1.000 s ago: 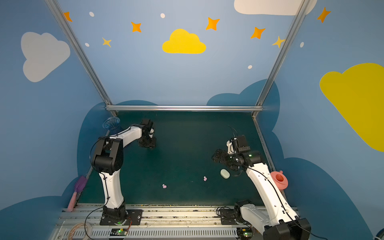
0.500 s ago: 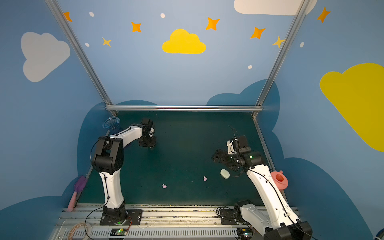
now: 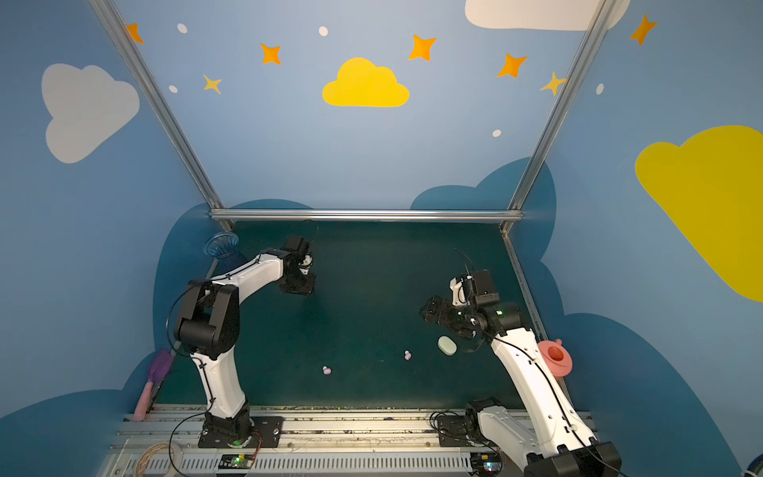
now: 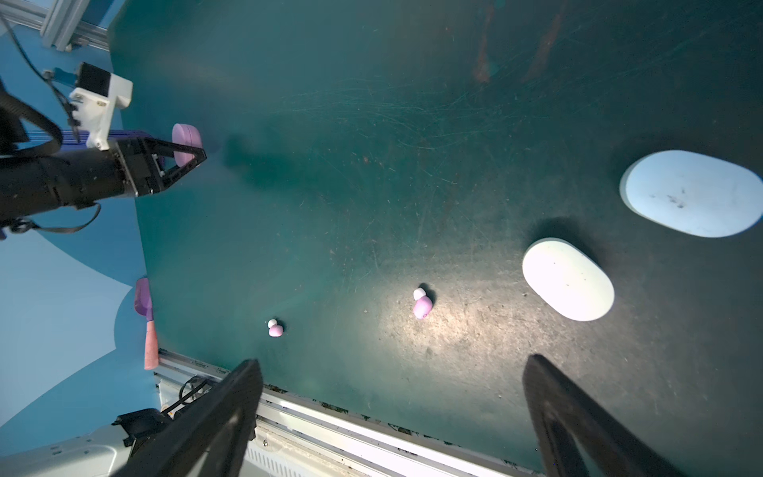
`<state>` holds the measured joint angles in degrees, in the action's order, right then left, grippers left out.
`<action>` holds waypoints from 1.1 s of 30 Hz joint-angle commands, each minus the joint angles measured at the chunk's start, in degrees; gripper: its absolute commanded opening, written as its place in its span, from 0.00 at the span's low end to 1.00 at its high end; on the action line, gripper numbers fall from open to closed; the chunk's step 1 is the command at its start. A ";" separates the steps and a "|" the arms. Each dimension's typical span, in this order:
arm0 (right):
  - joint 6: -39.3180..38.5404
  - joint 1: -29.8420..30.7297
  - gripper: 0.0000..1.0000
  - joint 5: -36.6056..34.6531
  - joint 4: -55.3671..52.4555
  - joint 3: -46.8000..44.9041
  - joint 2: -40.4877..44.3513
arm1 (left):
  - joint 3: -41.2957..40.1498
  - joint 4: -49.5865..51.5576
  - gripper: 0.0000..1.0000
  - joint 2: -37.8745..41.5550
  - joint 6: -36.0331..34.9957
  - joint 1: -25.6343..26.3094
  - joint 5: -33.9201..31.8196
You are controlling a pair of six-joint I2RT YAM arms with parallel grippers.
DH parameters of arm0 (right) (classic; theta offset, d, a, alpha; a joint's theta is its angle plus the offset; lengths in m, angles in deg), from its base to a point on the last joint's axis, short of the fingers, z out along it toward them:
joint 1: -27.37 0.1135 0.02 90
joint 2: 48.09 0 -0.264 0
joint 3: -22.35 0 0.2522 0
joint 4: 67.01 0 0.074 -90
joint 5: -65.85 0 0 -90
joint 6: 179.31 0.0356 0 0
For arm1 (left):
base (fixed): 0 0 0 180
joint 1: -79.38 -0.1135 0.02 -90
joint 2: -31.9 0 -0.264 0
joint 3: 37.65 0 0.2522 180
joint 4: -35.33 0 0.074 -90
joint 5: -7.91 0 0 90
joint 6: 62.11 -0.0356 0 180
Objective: Insert wireless bluetooth earbuds into charging case
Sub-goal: Pick up the charging case from the middle-left of the table, then pass the charging case.
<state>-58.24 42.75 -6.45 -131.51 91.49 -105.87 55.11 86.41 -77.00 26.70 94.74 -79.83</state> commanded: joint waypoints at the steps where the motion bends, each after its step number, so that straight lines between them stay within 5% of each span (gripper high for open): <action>1: -1.47 0.19 0.96 3.28 1.20 0.14 -0.42 | -2.31 -1.85 0.29 5.09 -3.53 3.01 1.87; 7: -4.03 0.06 0.96 11.17 3.35 1.82 -3.01 | -6.22 -3.87 0.27 12.57 -7.83 10.83 5.52; 17: -7.51 -0.69 0.96 26.82 6.03 4.14 -8.58 | -10.87 -10.06 0.26 21.61 -12.44 19.70 20.92; 33: -5.54 4.09 0.88 34.44 8.64 5.96 -15.75 | -14.53 -9.68 0.26 26.68 -19.15 30.67 19.70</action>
<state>-63.84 45.79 26.51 -123.10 96.12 -120.65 41.17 76.73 -52.06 9.36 124.81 -59.90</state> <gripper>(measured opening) 0.888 0.395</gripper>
